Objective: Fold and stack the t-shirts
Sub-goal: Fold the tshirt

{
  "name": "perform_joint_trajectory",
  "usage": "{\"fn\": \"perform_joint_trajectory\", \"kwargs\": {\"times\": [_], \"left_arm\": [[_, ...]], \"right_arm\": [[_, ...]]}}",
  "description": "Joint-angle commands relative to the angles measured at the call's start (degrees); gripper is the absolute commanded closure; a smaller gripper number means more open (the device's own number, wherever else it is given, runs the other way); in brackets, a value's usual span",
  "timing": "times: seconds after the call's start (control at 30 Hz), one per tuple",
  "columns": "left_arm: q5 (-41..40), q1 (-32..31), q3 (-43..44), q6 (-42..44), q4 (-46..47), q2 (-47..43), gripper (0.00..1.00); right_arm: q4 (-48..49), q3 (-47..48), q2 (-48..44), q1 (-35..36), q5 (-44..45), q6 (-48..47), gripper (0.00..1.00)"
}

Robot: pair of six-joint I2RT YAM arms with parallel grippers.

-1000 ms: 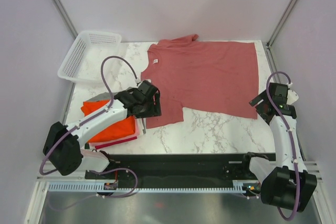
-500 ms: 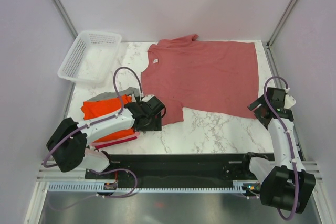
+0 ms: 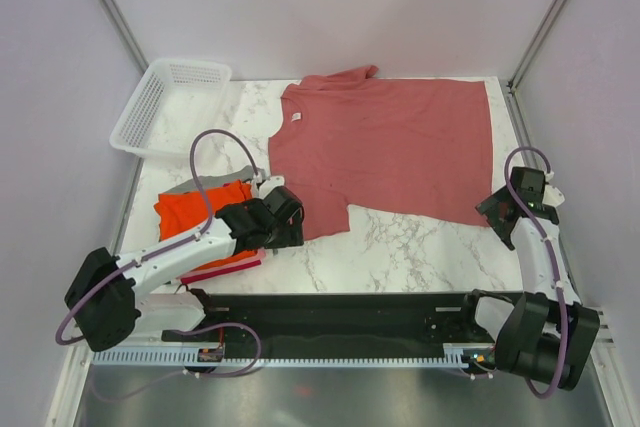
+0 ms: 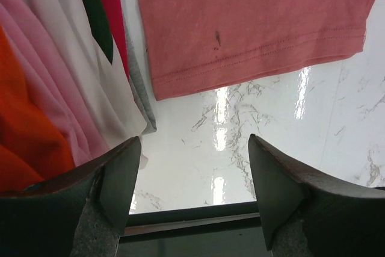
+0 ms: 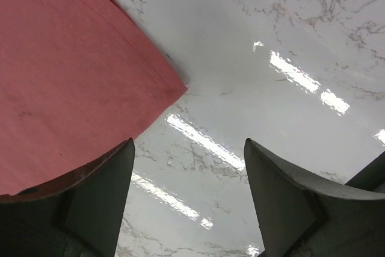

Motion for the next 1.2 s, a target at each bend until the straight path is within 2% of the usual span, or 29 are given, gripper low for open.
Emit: {"fn": "perform_joint_trajectory", "kwargs": {"times": [0.0, 0.07, 0.2, 0.33, 0.53, 0.7, 0.9, 0.97, 1.0, 1.07, 1.1, 1.13, 1.17], "left_arm": [[-2.3, -0.2, 0.1, 0.7, 3.3, -0.8, 0.2], [-2.3, -0.2, 0.7, 1.3, 3.5, -0.1, 0.2], [-0.4, -0.2, 2.1, 3.7, 5.4, 1.9, 0.2], [1.8, -0.2, 2.9, 5.1, 7.1, 5.0, 0.2], [1.2, -0.2, 1.4, 4.2, 8.1, 6.0, 0.2], [2.1, -0.2, 0.5, 4.1, 8.4, 6.1, 0.2], [1.5, -0.2, 0.8, 4.6, 8.4, 6.1, 0.2], [1.3, -0.2, 0.9, 4.1, 8.5, 6.7, 0.2], [1.3, -0.2, 0.9, 4.1, 8.5, 7.1, 0.2], [1.5, -0.2, 1.4, 4.2, 8.4, 8.5, 0.2], [1.6, -0.2, 1.5, 4.3, 8.4, 8.6, 0.2], [1.5, -0.2, 1.5, 4.3, 8.5, 9.0, 0.2], [1.4, -0.2, 1.4, 4.3, 8.3, 9.2, 0.2]], "right_arm": [[1.0, -0.9, 0.8, -1.1, 1.0, 0.5, 0.19], [2.2, -1.1, 1.8, -1.9, 2.0, 0.5, 0.23], [9.1, -2.0, 4.1, -4.8, -3.8, -2.4, 0.27], [12.7, -0.8, 6.9, -5.3, -3.4, -1.8, 0.34], [18.8, -2.6, 10.5, -5.7, -6.7, 0.5, 0.4], [21.2, -3.4, 14.4, -5.7, -6.3, 1.3, 0.42], [23.0, -2.3, 18.5, -5.6, -6.3, 2.2, 0.53], [23.4, -2.1, 19.4, -5.7, -6.7, 2.5, 0.59], [23.6, -2.2, 19.6, -5.6, -6.9, 2.6, 0.72], [23.6, -2.0, 20.2, -5.6, -7.1, 2.6, 0.89], [23.7, -2.0, 20.3, -5.6, -7.3, 2.6, 0.92], [23.5, -2.1, 20.5, -5.7, -7.4, 2.7, 0.98], [23.5, -2.1, 20.5, -5.6, -7.5, 2.7, 1.0]]}}
